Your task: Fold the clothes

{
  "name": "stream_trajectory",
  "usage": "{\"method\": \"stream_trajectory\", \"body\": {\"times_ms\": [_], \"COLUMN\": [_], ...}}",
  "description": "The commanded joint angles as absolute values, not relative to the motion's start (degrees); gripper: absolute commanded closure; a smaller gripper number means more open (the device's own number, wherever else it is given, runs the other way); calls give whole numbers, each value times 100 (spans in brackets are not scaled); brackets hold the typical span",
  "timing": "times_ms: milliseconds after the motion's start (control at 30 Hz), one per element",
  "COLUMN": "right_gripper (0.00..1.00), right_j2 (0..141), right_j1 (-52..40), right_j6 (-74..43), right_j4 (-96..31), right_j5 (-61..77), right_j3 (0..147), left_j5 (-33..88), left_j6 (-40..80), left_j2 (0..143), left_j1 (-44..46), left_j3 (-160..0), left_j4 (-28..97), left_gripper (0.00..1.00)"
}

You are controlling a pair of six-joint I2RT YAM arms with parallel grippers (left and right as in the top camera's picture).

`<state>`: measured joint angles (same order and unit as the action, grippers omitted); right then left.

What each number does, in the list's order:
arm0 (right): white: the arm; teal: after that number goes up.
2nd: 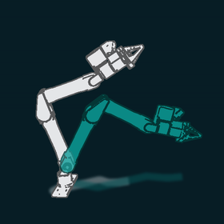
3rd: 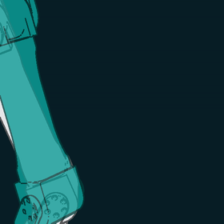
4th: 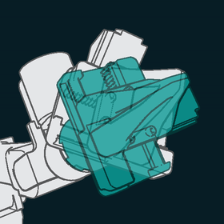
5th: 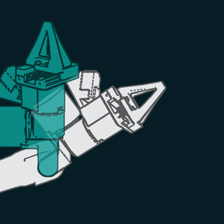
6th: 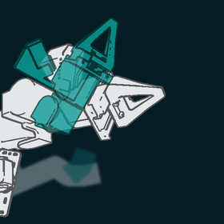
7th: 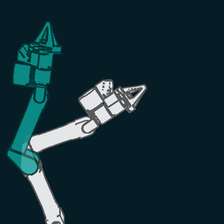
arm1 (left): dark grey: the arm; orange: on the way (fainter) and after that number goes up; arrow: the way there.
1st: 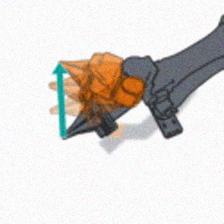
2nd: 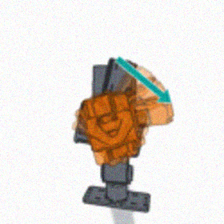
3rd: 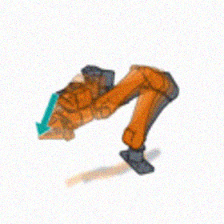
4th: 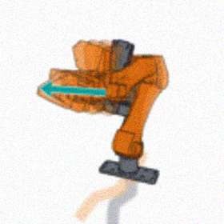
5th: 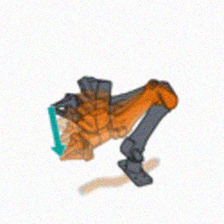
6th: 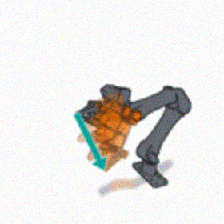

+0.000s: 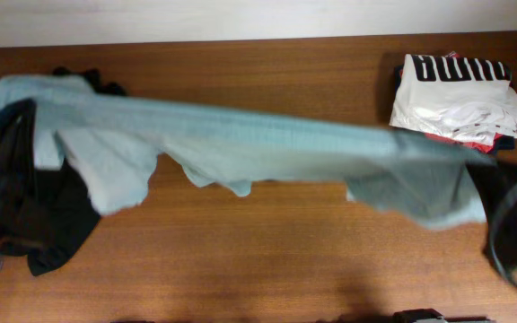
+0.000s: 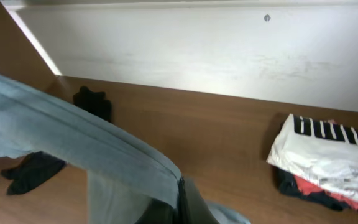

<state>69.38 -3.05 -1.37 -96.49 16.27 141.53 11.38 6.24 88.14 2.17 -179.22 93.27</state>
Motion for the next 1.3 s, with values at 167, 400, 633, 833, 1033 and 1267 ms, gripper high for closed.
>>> {"method": "stream_trajectory", "body": {"times_ms": [167,400,633,833,1033,1267], "right_gripper": [96,96,96,96,96,96], "right_j2": [6740,7452,8626,9837,10965,12088], "right_j1": [-62,-62,-62,-69,-69,-67], "right_j6": [-502,-499,-499,-499,-478,-473], "right_j4": [-9732,-9732,-9686,-9432,-8735,-7609], "right_j5": [-220,-215,-180,-154,-47,-51], "right_j3": [13030,12449,12363,12363,12363,12363], "left_j5": [-499,-489,-373,-368,-370,-370], "left_j6": [513,515,515,515,513,510], "left_j2": [8890,9308,10077,11052,12112,13124], "left_j1": [-8,-5,-5,5,113,200], "left_j3": [-17677,-16492,-15382,-14824,-14783,-14783], "left_j4": [9227,9244,9205,8853,8235,7378], "left_gripper": [99,99,99,99,99,99]}}
